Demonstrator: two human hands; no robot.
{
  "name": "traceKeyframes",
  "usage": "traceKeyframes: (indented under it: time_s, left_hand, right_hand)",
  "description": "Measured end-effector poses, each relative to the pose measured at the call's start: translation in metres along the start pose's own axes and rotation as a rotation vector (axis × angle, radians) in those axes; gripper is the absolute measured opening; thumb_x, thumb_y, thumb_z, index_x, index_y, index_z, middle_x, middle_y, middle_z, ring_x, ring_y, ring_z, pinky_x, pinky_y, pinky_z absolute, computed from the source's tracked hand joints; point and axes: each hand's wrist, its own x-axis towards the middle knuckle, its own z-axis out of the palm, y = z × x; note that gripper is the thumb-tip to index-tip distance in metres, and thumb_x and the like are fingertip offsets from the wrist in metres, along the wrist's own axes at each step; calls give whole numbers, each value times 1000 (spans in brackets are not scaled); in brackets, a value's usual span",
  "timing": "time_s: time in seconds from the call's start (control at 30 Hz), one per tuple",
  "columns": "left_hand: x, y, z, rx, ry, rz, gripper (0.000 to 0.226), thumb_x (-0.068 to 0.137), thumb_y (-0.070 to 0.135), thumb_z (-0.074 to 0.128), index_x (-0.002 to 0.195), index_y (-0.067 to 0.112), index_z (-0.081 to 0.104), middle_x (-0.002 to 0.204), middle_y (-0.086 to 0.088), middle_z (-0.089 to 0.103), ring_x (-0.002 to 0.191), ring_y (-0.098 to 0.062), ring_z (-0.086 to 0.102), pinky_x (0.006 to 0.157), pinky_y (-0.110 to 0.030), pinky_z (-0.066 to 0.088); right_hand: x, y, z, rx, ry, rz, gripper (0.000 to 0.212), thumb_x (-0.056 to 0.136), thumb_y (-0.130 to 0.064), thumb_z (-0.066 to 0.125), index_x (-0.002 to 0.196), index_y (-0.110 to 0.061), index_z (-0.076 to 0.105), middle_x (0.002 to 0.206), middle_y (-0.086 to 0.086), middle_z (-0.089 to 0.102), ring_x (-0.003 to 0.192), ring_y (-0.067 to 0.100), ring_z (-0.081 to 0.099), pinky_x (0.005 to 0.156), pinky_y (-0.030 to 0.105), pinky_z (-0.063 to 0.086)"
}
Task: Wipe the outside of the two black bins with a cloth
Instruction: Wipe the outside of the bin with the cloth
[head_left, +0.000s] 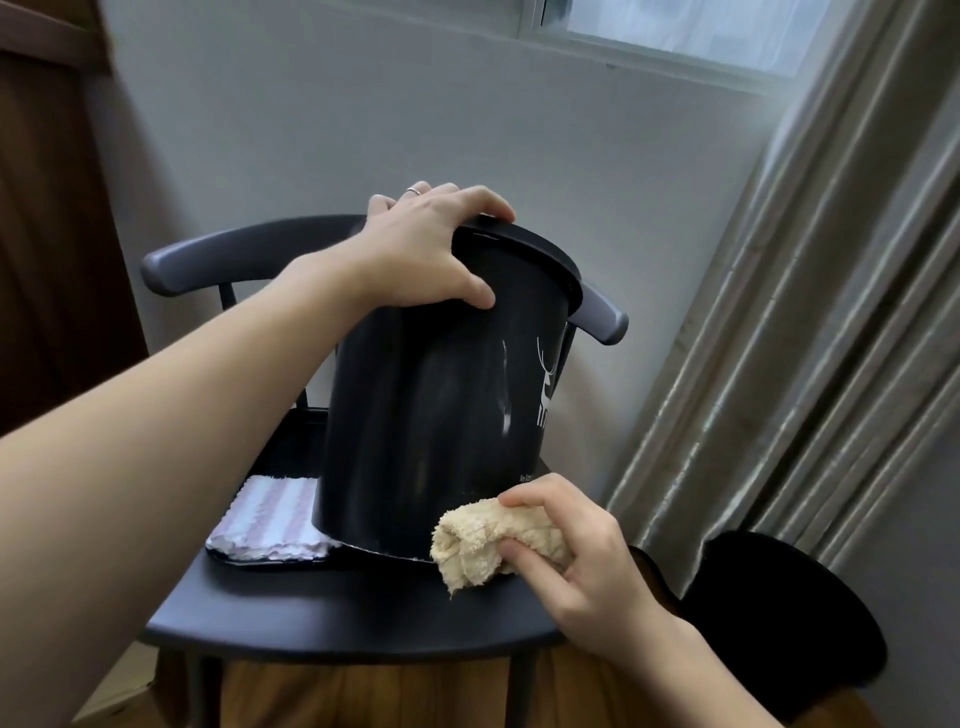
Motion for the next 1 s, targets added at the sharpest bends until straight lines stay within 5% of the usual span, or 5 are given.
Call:
traceKeyframes:
  time_s: [0.33,0.5,0.7,0.83,1.0]
  left_hand:
    - [-3,8,1,-58,23,-20,79,74,28,87,140,47,48,95,31,31,83,2,14,97,-28,18]
    - [-1,5,1,-56,32,-42,79,74,29,87,141,43,48,93,30,31,82,1,13,98,-28,18]
    - [-1,7,3,-52,20,-20,79,74,31,88,142,40,48,94,33,29,92,2,13,97,-25,17]
    - [1,4,2,31,7,12,73,74,36,86,138,37,52,121,16,53,124,-12,31,111,-32,19]
    - [0,-1,0,68,10,-9,74,74,40,86,138,32,51,125,13,51,135,-16,33,117,-38,18]
  right_hand:
    - [21,2,3,-174,325,-86,29,80,-9,77,103,-15,60,103,4,58,96,15,59,86,20,48]
    - [11,-4,17,-369,405,70,19,89,-30,62,108,-28,60,118,5,51,106,24,51,92,30,45]
    - [-1,-20,28,-276,325,200,40,95,-59,47,127,-35,52,124,-4,47,113,18,53,92,29,48]
    - [7,-26,32,-209,358,230,33,90,-37,63,120,-25,60,117,-2,49,105,21,58,85,38,55]
    - [38,-29,19,-151,413,216,28,88,-21,72,114,-24,65,111,-5,48,100,12,57,84,22,51]
